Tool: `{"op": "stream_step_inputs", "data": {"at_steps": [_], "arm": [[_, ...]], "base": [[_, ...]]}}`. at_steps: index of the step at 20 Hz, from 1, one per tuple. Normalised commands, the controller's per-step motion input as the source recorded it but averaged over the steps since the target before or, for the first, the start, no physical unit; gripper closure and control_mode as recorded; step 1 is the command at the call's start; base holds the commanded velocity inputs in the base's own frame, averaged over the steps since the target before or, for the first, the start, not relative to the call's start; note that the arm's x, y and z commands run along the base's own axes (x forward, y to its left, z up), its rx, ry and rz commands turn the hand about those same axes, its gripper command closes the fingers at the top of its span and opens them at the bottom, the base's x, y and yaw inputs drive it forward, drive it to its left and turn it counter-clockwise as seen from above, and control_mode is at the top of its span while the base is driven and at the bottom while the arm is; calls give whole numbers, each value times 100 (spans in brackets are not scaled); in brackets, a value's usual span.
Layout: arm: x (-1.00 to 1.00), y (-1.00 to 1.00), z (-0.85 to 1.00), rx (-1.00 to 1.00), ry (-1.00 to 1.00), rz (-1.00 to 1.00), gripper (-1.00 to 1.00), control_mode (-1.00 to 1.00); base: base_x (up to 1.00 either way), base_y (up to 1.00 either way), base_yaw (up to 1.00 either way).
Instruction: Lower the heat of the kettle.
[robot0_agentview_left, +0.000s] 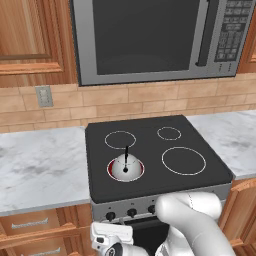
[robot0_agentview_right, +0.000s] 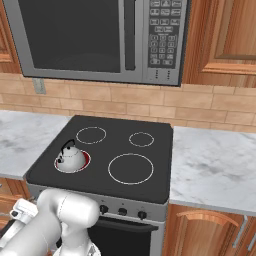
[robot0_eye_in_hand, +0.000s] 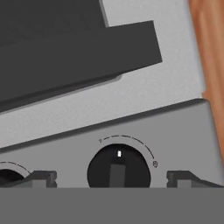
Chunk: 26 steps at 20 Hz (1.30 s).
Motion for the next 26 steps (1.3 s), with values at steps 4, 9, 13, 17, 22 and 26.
{"op": "stream_step_inputs", "data": {"at_steps": [4, 9, 13, 17, 22, 26], "arm": [[6, 0, 0, 0, 0, 6, -100, -100], [4, 0, 2, 0, -2, 5, -100, -100], [0, 0, 1, 0, -3, 3, -100, -100], [0, 0, 0, 0, -2, 2, -100, -100], [7, 0, 0, 0, 0, 2, 100, -100], [10, 0, 0, 0, 0, 3, 100, -100]], "base": [[0, 0, 0], [0, 0, 0], [0, 0, 0], [0, 0, 0], [0, 0, 0], [0, 0, 0]]}}
